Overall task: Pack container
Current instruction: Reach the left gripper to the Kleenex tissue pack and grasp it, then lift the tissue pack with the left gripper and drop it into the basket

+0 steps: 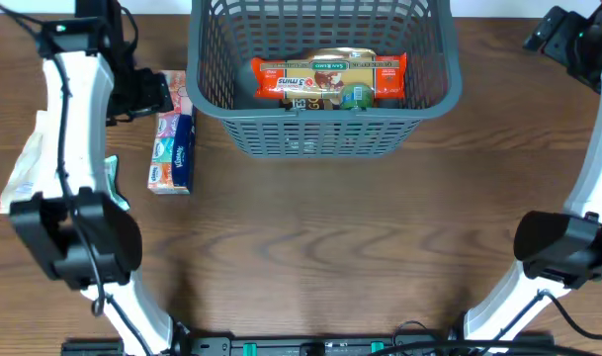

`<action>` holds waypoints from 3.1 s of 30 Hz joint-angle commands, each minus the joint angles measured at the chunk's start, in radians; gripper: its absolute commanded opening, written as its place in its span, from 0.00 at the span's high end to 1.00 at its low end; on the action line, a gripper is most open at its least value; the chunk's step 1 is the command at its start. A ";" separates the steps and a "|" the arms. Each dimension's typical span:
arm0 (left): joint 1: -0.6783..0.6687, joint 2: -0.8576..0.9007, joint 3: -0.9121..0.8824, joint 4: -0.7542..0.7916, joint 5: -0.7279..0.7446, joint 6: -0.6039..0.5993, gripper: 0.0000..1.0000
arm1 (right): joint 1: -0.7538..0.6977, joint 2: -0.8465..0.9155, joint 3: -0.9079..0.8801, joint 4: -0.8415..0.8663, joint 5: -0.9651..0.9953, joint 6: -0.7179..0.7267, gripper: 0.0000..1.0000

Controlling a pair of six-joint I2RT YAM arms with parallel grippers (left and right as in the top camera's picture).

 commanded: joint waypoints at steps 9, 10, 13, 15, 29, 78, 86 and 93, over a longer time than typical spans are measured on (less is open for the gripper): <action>-0.028 0.161 0.013 0.136 0.010 0.196 0.10 | -0.009 0.008 -0.003 -0.011 0.018 -0.019 0.01; -0.028 0.176 0.012 0.143 0.010 0.205 0.10 | -0.009 0.008 -0.003 -0.011 0.018 -0.019 0.01; -0.028 0.216 0.012 0.162 0.006 0.211 0.10 | -0.009 0.008 -0.003 -0.014 0.018 -0.019 0.01; -0.028 0.247 0.012 0.177 0.006 0.211 0.10 | -0.009 0.008 -0.003 -0.015 0.018 -0.019 0.01; -0.029 0.375 0.008 0.178 0.014 0.205 0.15 | -0.009 0.008 -0.003 -0.006 0.018 -0.019 0.01; -0.526 -0.167 0.056 0.853 -0.012 1.303 0.94 | -0.171 0.008 -0.003 -0.029 -0.120 0.029 0.01; -0.536 0.066 0.056 0.766 -0.013 1.293 0.94 | -0.171 0.008 -0.003 -0.033 -0.120 0.029 0.01; -0.539 0.159 0.056 0.650 -0.011 1.224 0.71 | -0.171 0.008 -0.003 -0.038 -0.120 0.029 0.01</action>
